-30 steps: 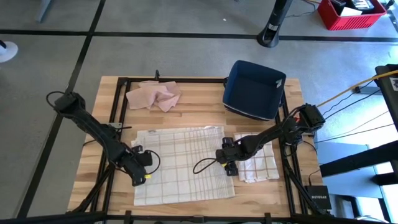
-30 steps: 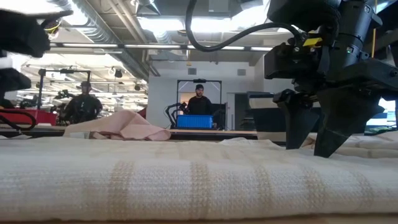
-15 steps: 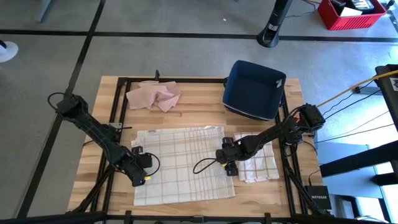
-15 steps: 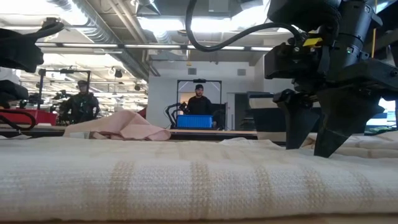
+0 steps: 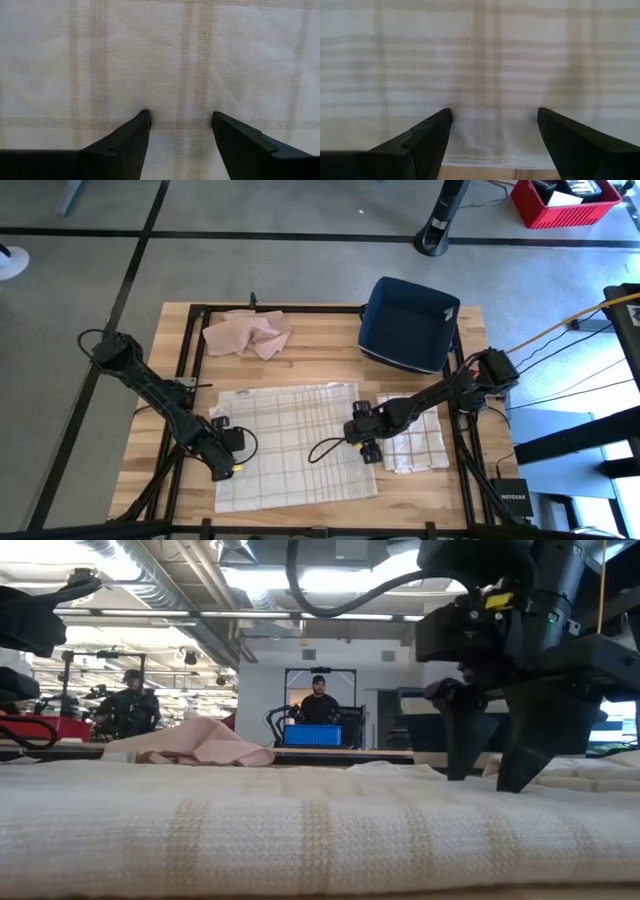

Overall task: Fold towel
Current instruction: Fold the white with grey-stripe towel

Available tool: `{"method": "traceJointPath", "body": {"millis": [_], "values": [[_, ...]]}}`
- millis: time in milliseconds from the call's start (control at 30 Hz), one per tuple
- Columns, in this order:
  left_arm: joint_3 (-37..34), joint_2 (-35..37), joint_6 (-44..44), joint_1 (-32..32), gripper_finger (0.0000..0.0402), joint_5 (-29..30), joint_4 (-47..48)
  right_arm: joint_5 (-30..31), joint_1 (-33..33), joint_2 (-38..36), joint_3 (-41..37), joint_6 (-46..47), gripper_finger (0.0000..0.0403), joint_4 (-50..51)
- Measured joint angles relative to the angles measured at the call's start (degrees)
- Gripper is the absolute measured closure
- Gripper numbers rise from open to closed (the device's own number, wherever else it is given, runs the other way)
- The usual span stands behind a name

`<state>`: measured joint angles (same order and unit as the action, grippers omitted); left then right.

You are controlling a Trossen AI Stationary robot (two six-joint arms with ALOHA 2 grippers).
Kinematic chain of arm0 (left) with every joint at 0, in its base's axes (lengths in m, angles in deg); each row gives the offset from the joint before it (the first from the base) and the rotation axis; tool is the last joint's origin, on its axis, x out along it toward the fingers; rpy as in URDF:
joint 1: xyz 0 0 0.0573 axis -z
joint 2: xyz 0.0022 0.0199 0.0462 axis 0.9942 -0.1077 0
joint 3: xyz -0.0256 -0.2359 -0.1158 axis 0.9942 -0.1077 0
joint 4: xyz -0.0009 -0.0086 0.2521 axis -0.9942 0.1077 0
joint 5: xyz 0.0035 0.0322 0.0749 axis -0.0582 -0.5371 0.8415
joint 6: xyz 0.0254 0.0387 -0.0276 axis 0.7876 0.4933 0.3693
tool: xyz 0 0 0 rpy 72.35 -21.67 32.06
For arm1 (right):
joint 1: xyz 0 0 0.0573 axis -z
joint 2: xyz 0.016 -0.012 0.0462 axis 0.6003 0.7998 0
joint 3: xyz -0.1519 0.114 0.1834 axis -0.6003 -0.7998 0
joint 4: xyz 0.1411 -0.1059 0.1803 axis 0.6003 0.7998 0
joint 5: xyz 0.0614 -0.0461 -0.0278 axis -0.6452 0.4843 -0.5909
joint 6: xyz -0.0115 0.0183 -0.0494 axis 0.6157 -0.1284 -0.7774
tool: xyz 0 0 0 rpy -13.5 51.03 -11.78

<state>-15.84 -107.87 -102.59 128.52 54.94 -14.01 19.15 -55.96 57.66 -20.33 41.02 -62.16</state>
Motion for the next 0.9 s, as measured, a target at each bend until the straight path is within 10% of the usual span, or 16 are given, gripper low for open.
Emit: {"method": "traceJointPath", "body": {"millis": [333, 900], "values": [[-0.44, -0.03, 0.35, 0.02, 0.0194, -0.61, 1.14, -0.36, 0.09, 3.12, 0.47, 0.33, 0.0126, 0.94], [-2.92, 0.22, 1.57, -0.50, 0.0387, 0.63, 1.37, 1.25, -0.02, 3.23, 0.38, 3.48, 0.0391, 2.19]]}}
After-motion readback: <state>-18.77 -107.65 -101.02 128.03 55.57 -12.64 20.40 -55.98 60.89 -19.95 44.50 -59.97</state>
